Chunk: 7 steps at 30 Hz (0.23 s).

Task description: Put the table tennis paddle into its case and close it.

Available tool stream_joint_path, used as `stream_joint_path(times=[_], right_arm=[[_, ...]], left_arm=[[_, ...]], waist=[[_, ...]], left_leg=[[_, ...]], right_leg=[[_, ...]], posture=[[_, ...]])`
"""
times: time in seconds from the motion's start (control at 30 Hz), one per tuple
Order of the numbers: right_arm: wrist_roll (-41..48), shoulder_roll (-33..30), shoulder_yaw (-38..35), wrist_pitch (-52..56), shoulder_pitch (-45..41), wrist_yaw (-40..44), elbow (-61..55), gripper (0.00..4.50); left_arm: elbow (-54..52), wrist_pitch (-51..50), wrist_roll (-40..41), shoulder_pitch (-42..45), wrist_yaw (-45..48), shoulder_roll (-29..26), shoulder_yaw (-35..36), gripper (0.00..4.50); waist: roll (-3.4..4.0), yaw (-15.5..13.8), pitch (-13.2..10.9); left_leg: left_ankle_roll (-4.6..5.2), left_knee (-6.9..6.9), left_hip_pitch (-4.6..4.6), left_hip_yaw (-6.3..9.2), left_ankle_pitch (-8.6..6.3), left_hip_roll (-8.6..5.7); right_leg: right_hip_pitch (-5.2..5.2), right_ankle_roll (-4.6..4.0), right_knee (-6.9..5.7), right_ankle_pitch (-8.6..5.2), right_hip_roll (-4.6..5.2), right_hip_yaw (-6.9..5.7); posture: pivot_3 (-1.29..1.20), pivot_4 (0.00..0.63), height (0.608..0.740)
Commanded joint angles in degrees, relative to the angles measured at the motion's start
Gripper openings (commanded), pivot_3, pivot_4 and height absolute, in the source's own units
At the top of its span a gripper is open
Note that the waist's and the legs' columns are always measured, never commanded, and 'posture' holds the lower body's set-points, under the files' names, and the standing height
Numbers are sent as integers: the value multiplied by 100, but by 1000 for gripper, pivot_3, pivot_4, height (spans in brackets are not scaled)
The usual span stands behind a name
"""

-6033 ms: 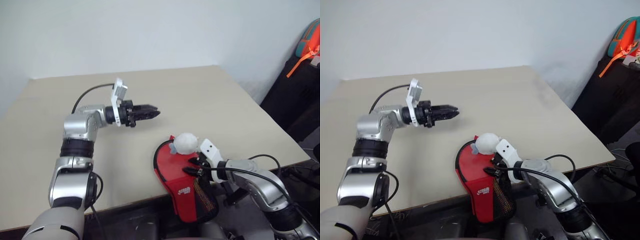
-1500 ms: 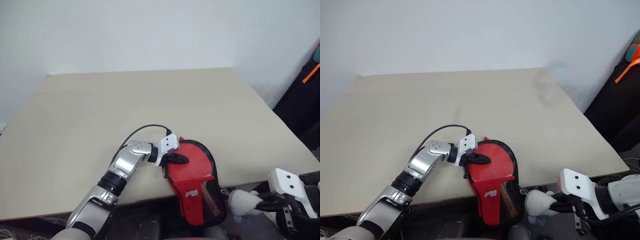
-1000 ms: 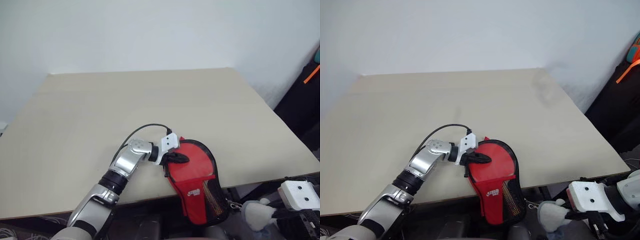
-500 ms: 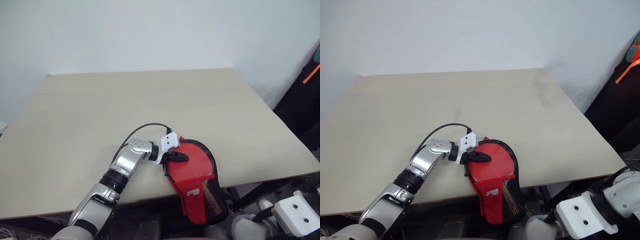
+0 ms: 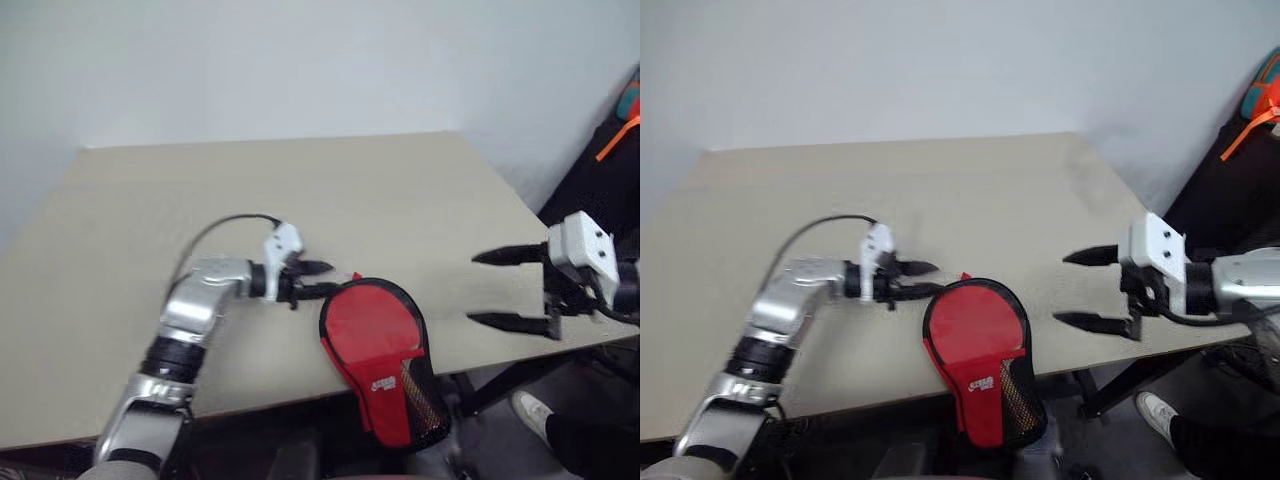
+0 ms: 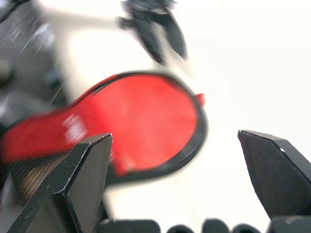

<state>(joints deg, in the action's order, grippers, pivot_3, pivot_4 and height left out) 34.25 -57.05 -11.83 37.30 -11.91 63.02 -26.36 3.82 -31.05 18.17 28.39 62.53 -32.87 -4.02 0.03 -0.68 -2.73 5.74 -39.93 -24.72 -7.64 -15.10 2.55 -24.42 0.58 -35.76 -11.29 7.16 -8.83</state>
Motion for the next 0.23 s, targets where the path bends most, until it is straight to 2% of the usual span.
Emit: stream_joint_path(times=[0.03, 0.1, 0.23], right_arm=[[-163, 485, 217, 137, -312, -808, 174, 4500], [-237, 780, 344, 226, -453, -1157, 266, 4500], [-581, 1556, 672, 287, -786, -2006, 760, 4500]], left_arm=[[108, -262, 291, -189, -153, -610, 918, 3736], [429, -199, 262, -260, -300, -897, 1247, 4472], [1268, 354, -3, -651, -412, -1582, 1712, 4472]], waist=[[1, 50, 0], [5, 53, -2], [6, 60, -2]], left_leg=[[-2, 0, 0, -2, -1, 1], [-3, 0, 0, -8, -2, 0], [-3, -5, 4, -15, -1, 1]], right_leg=[[0, 1, 0, 0, -3, -2], [-2, 1, -2, 0, -10, -1], [-2, 1, -8, 2, -9, 6]], posture=[[0, 0, 715], [0, 0, 715], [0, 0, 715]])
